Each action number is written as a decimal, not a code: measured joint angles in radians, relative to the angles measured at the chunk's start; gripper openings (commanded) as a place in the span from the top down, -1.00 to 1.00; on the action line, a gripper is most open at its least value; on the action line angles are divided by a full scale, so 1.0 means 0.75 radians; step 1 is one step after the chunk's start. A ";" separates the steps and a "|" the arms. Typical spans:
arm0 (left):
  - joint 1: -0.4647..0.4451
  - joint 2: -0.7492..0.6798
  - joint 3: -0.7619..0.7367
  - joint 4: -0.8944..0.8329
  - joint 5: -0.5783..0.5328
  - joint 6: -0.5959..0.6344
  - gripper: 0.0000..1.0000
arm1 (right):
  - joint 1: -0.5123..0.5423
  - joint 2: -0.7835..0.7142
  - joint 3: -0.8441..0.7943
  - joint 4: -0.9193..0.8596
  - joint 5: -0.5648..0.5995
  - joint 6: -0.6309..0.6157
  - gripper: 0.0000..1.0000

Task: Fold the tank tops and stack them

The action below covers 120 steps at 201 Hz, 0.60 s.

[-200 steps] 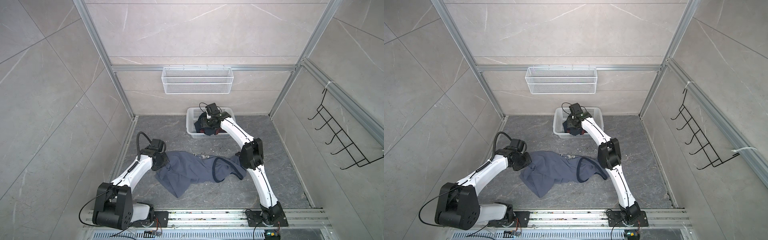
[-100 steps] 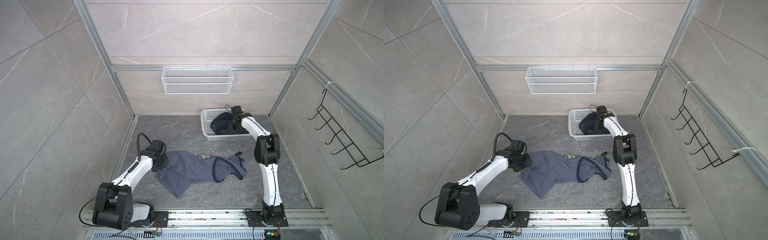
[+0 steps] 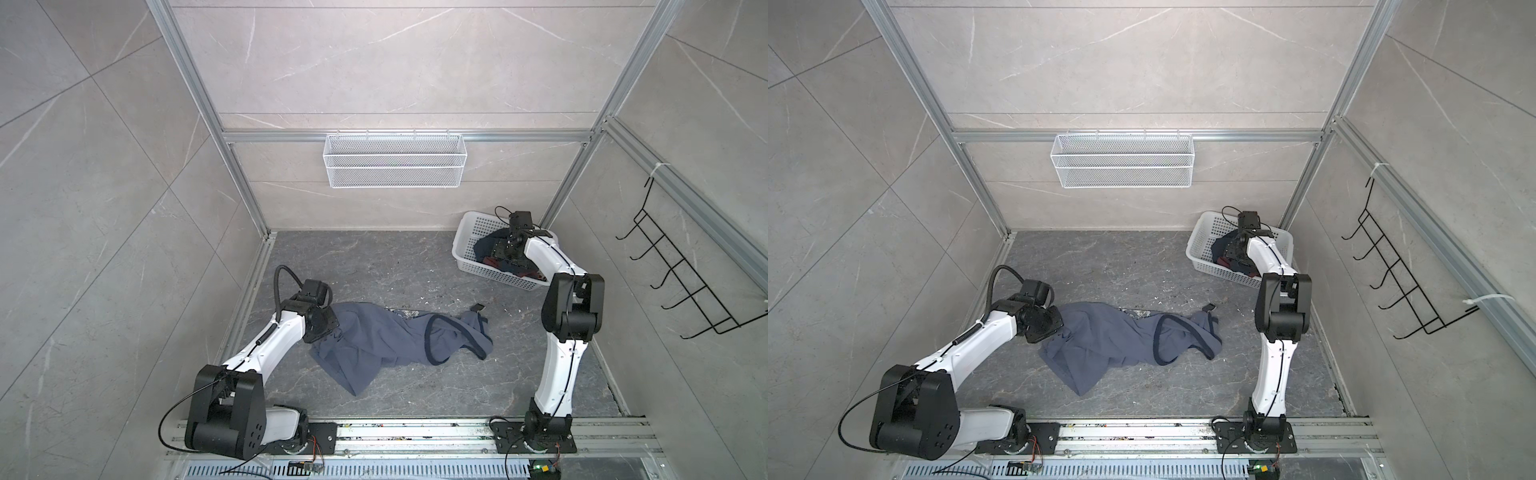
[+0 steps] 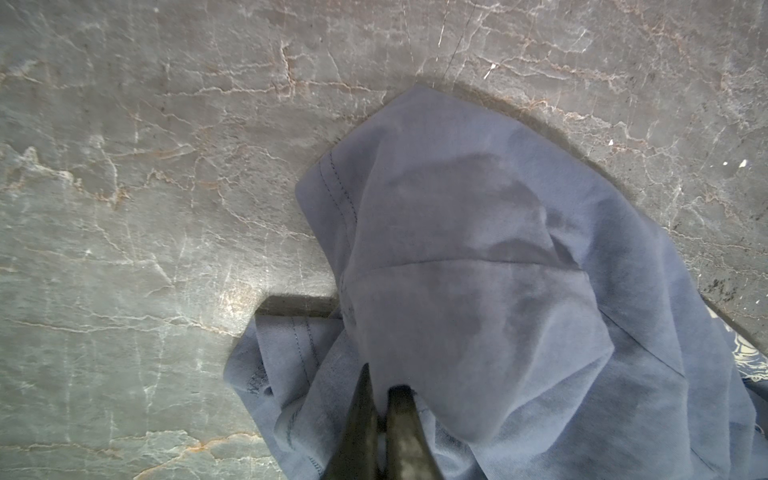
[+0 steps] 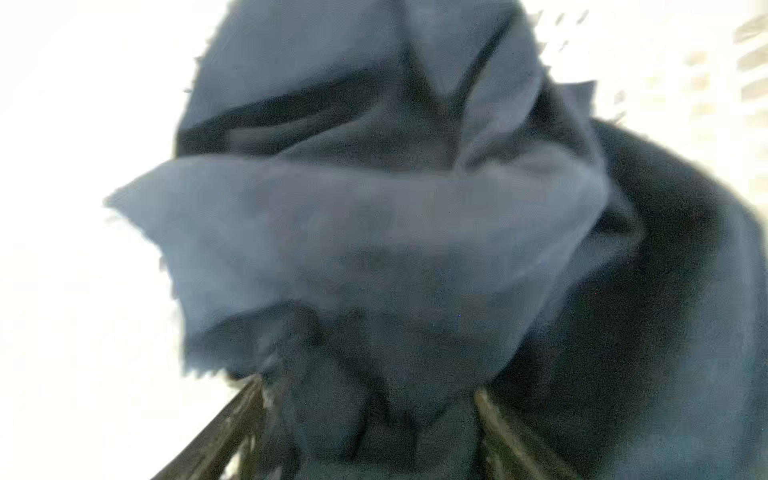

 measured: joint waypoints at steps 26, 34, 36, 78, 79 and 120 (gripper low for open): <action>0.000 -0.006 0.000 -0.001 0.002 0.000 1.00 | 0.023 -0.171 -0.211 0.156 -0.107 0.018 -0.72; 0.000 -0.008 0.000 -0.002 0.003 0.000 1.00 | 0.025 -0.226 -0.281 0.203 -0.143 0.032 -0.72; 0.000 -0.009 0.000 -0.002 0.004 0.000 1.00 | 0.025 -0.241 -0.299 0.212 -0.152 0.039 -0.72; 0.000 -0.012 0.000 -0.001 0.009 0.000 1.00 | 0.027 -0.438 -0.541 0.391 -0.326 0.108 -0.78; 0.000 -0.012 0.000 -0.001 0.009 0.000 1.00 | 0.028 -0.441 -0.546 0.394 -0.330 0.110 -0.78; 0.000 -0.017 -0.001 0.001 0.022 0.000 1.00 | 0.076 -0.646 -0.769 0.522 -0.446 0.130 -0.81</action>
